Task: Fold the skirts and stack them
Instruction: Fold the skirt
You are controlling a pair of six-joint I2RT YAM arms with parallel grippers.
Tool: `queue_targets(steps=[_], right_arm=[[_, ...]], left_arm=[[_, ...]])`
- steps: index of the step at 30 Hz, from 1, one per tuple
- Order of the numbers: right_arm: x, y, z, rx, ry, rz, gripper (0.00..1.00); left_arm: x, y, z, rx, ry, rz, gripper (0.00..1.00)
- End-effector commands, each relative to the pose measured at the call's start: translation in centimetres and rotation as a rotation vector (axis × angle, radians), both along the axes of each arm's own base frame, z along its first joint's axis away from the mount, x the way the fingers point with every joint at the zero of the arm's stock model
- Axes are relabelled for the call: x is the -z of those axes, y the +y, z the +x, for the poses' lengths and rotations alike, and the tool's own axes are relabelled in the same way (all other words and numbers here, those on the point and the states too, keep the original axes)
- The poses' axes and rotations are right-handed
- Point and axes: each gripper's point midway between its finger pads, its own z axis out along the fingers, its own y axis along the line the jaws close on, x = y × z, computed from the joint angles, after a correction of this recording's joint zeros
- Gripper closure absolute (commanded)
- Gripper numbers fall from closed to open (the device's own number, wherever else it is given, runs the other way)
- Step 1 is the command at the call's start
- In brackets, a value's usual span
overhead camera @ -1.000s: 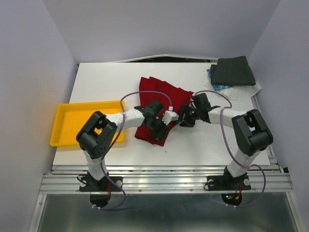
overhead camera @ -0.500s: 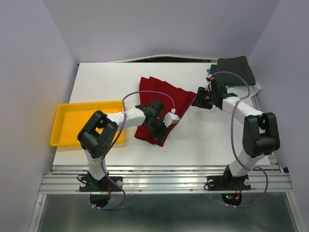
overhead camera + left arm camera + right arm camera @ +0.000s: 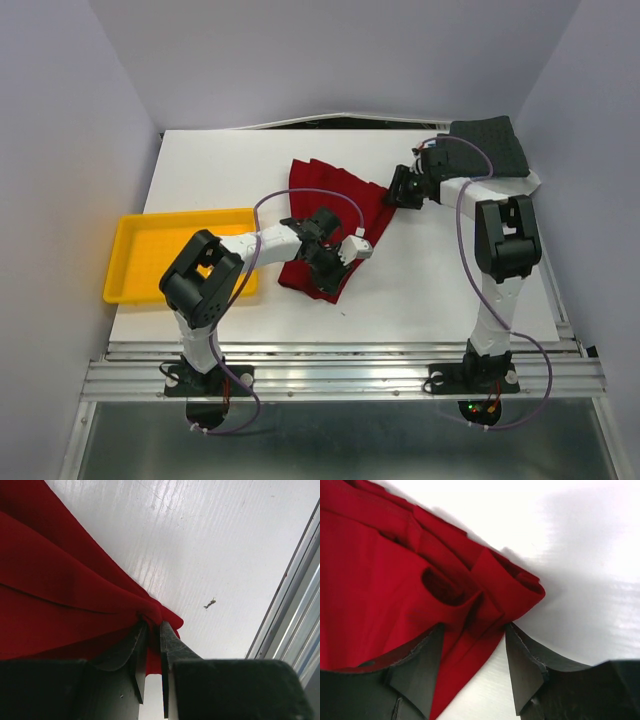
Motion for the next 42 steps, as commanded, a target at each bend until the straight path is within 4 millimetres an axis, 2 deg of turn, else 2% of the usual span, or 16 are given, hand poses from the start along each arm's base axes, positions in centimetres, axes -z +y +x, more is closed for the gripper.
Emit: queue_targets(steps=[1, 5, 9, 11, 12, 17, 20, 23, 24, 25, 26, 28, 31, 36, 38, 42], right_arm=[[-3.7, 1.6, 3.3, -0.012, -0.111, 0.073, 0.42], [-4.1, 1.9, 3.3, -0.007, -0.111, 0.098, 0.43], [-5.7, 1.2, 3.2, 0.019, -0.147, 0.075, 0.43], [-6.6, 0.1, 3.3, 0.063, -0.171, 0.022, 0.38], [-6.8, -0.7, 3.5, 0.084, -0.184, -0.014, 0.32], [-8.0, -2.1, 4.0, 0.113, -0.224, -0.092, 0.26], [-7.5, -1.7, 4.3, 0.101, -0.215, -0.077, 0.26], [-6.4, -0.2, 4.3, 0.057, -0.165, -0.010, 0.27], [-6.6, 0.6, 4.4, 0.040, -0.155, 0.028, 0.28], [-5.3, 0.8, 4.3, 0.034, -0.119, 0.036, 0.28], [-4.9, 1.1, 4.3, 0.028, -0.102, 0.048, 0.28], [-4.0, 1.7, 4.3, 0.013, -0.064, 0.078, 0.29], [-3.7, 2.3, 4.2, -0.005, -0.040, 0.108, 0.32], [-2.6, 2.5, 3.3, -0.014, 0.017, 0.114, 0.35], [-2.4, 2.4, 3.0, -0.018, 0.026, 0.109, 0.40], [-2.8, 2.0, 3.4, -0.016, -0.001, 0.080, 0.68]], left_arm=[[3.4, 5.2, -2.7, 0.010, 0.075, 0.229, 1.00], [3.4, 5.1, -2.8, 0.012, 0.084, 0.226, 1.00], [3.4, 5.0, -2.8, 0.014, 0.086, 0.225, 1.00], [3.4, 5.0, -2.8, 0.014, 0.087, 0.226, 1.00], [3.4, 5.1, -2.9, 0.013, 0.090, 0.228, 1.00], [3.5, 5.0, -2.9, 0.014, 0.092, 0.228, 1.00], [3.6, 5.1, -3.0, 0.018, 0.097, 0.232, 1.00], [3.7, 5.1, -3.0, 0.018, 0.100, 0.233, 1.00], [3.7, 5.1, -3.0, 0.015, 0.099, 0.233, 1.00], [3.6, 5.1, -3.0, 0.016, 0.099, 0.233, 1.00], [3.6, 5.1, -3.0, 0.015, 0.098, 0.232, 1.00], [3.7, 5.2, -3.0, 0.018, 0.100, 0.235, 1.00], [3.7, 5.2, -3.0, 0.017, 0.101, 0.236, 1.00], [3.7, 5.2, -3.0, 0.017, 0.104, 0.236, 1.00], [3.8, 5.2, -3.0, 0.018, 0.104, 0.237, 1.00], [3.8, 5.2, -3.1, 0.020, 0.106, 0.239, 1.00]])
